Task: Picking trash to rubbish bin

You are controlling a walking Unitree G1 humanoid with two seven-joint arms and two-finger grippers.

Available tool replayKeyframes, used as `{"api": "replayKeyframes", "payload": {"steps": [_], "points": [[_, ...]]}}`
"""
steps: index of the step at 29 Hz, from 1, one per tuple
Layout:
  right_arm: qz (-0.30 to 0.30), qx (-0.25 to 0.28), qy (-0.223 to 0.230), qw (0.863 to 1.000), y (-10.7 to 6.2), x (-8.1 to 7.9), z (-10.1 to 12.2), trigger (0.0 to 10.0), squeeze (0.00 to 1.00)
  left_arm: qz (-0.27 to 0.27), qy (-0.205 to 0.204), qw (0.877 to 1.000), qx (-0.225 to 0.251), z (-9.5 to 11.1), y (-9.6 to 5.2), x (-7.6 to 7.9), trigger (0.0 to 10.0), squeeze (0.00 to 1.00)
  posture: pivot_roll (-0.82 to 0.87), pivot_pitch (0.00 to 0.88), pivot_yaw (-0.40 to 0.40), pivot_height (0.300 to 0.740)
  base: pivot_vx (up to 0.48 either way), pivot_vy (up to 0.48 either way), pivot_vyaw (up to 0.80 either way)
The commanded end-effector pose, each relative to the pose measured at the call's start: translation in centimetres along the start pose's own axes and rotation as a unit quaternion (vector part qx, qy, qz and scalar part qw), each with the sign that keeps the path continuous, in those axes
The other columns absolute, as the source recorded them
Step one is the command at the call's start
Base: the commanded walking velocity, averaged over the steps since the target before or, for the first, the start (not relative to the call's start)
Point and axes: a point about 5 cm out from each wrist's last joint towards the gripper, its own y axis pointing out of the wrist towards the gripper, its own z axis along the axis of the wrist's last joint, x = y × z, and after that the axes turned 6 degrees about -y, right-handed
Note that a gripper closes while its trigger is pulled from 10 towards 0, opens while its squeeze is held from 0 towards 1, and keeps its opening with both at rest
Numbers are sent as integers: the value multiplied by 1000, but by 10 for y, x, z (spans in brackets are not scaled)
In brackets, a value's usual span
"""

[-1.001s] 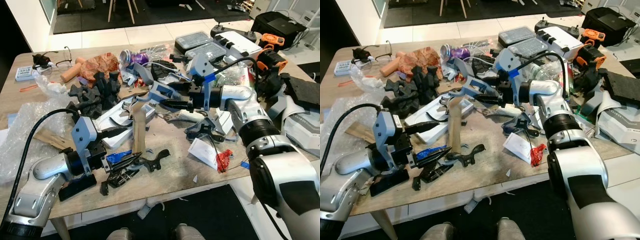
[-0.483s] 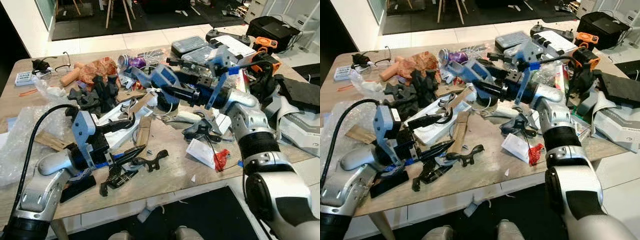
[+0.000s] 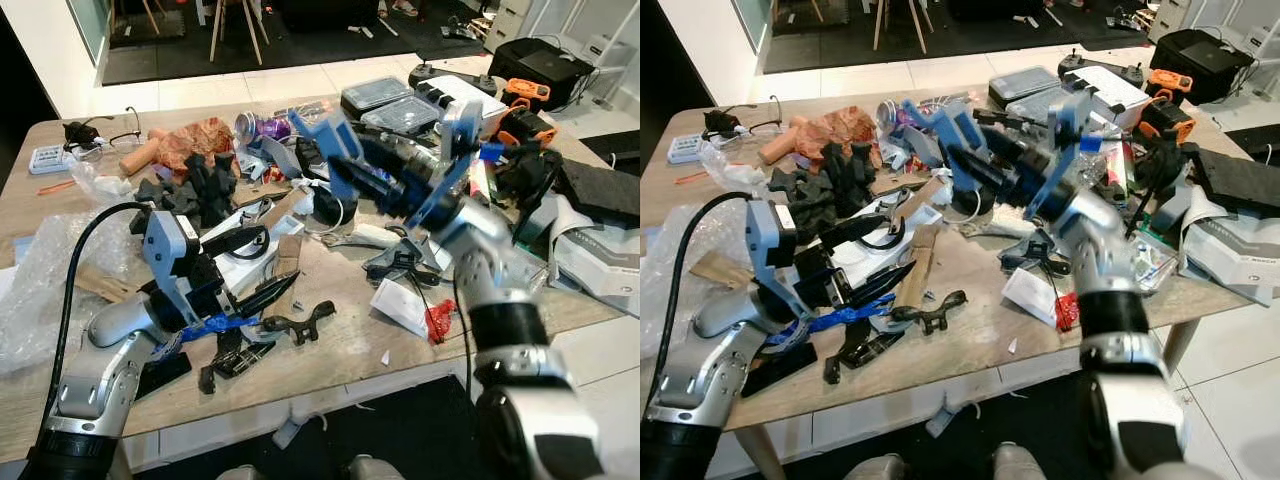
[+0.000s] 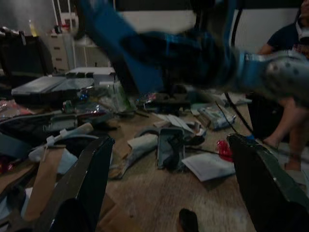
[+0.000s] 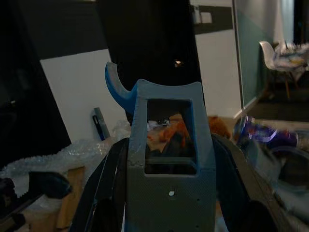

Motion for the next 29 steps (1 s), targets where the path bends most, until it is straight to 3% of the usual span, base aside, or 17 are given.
{"api": "replayKeyframes", "payload": {"steps": [1,8,18,25,29], "points": [[-1,9,0,1000,2,-2,4,10000,0,3,-9,1000,5,-3,0,-1,10000,0,3,0,-16,740,0,0,0],[-41,10,15,999,-4,-8,-8,10000,0,-2,-13,1000,9,-5,3,1,10000,0,4,0,-20,740,0,0,0],[-92,-16,-9,996,-17,-13,-20,10000,0,15,-39,998,38,-16,13,7,10000,0,15,0,-23,740,0,0,0],[-130,-23,-31,991,-27,-15,-21,10000,0,95,-46,991,87,-17,15,2,10000,0,18,0,-17,740,0,0,0],[-149,-34,-57,987,-40,-22,-18,10000,0,140,-39,986,80,-24,10,1,10000,0,11,0,-15,740,0,0,0]]}}
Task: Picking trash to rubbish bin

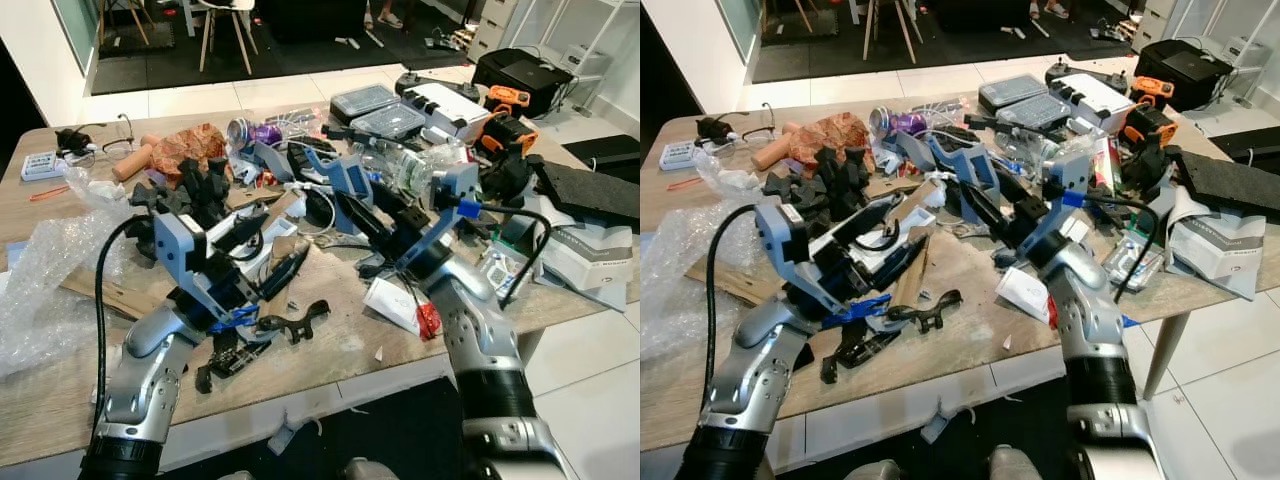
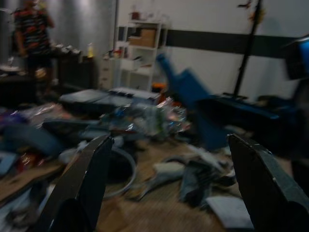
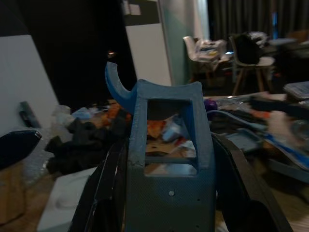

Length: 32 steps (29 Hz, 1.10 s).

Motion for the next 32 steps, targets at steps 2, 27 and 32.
{"api": "replayKeyframes", "payload": {"steps": [2,27,32], "points": [[-4,-9,-19,1000,-8,-4,2,10000,0,35,4,999,-8,-7,-3,-3,10000,0,6,0,-15,740,0,0,0],[-83,-41,-40,995,-30,4,-12,10000,0,232,50,971,1,-17,-8,-20,10000,0,-3,0,-20,740,0,0,0],[-82,-41,-39,995,-30,4,-12,10000,0,274,57,960,13,-15,-12,-29,10000,0,-7,0,-20,740,0,0,0]]}}
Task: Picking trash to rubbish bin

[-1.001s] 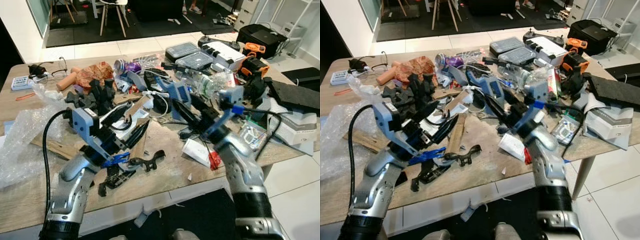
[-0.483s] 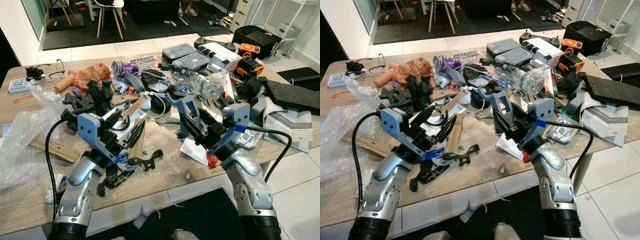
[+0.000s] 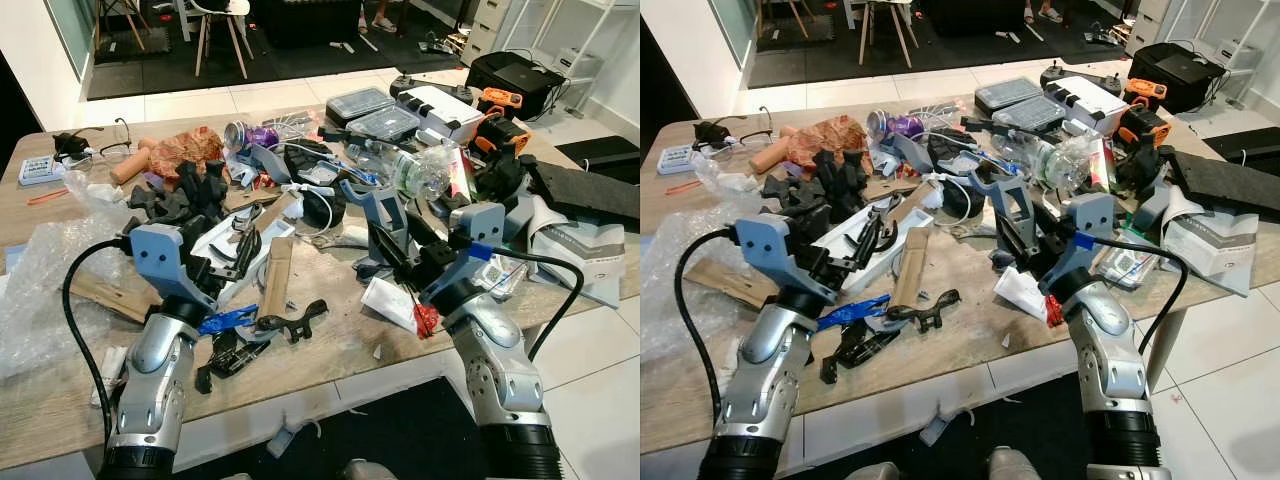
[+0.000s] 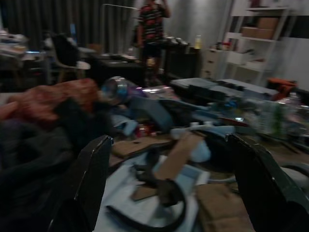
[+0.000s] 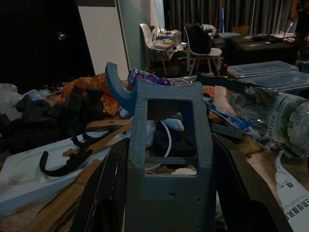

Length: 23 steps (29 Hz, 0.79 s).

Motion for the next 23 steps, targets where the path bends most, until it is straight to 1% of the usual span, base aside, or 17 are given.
{"api": "replayKeyframes", "payload": {"steps": [1,5,10,15,18,21,23], "points": [[-3,-2,6,1000,0,2,-1,10000,0,16,-2,1000,0,-3,1,-2,10000,0,-7,0,-20,740,0,0,0],[-1,-4,10,1000,2,3,-1,10000,0,31,8,999,5,-1,6,-3,10000,0,-6,0,-22,740,0,0,0],[-1,-5,12,1000,4,5,-1,10000,0,17,11,1000,1,-2,11,2,10000,0,-7,0,-23,740,0,0,0],[1,-7,16,1000,5,4,-1,10000,0,9,10,1000,-4,-4,13,4,10000,0,-7,0,-23,740,-283,0,0],[-2,-10,13,1000,3,3,-3,10000,0,9,13,1000,-6,-6,12,4,10000,0,-6,0,-25,740,-364,0,0],[-4,-17,-1,1000,-5,0,-6,10000,0,-9,21,1000,-13,-8,5,7,10000,0,-10,0,-26,740,-369,0,0],[-3,-18,-7,1000,-10,-1,-6,10000,0,-15,19,1000,-17,-9,0,10,10000,0,-11,0,-29,740,-362,0,0]]}}
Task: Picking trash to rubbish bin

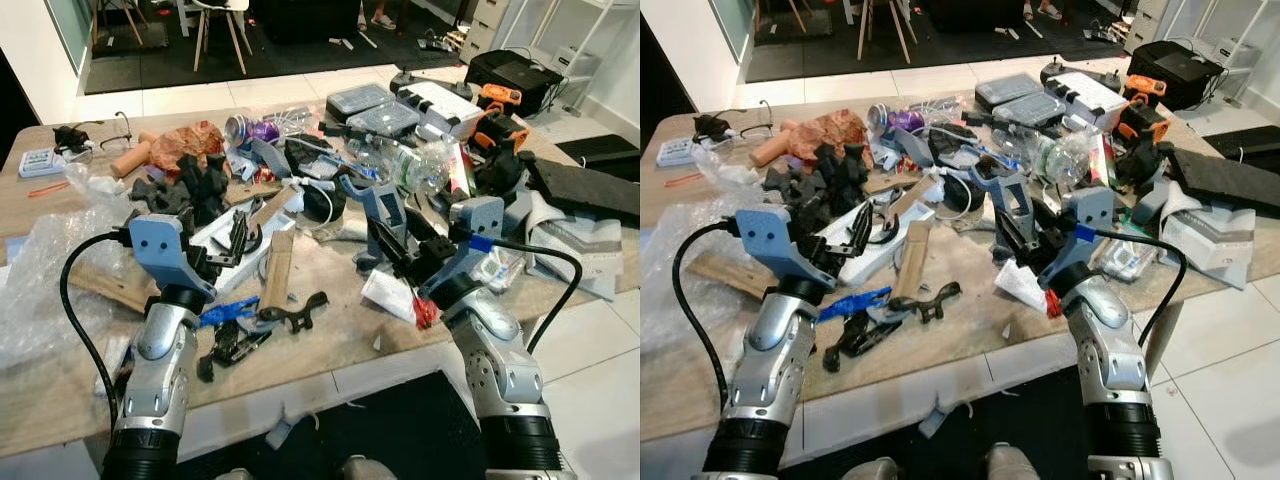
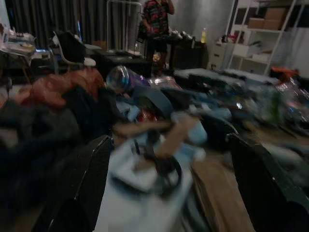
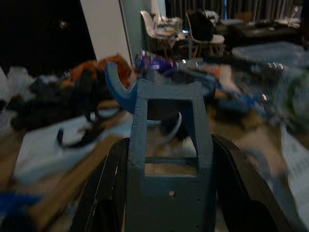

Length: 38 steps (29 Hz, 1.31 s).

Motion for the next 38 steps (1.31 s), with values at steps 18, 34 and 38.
{"api": "replayKeyframes", "payload": {"steps": [18,34,38], "points": [[4,5,-18,1000,-7,-5,3,10000,0,-22,-9,1000,-9,-5,-7,8,10000,0,-10,0,-39,740,-361,0,0],[10,-4,1,1000,-2,-4,2,10000,0,-30,-12,999,-10,-6,-6,8,10000,0,-1,0,-38,740,-361,0,0],[13,-10,6,1000,-2,-4,1,10000,0,-32,-15,999,-10,-6,-5,8,10000,0,-1,0,-36,740,-320,0,0]]}}
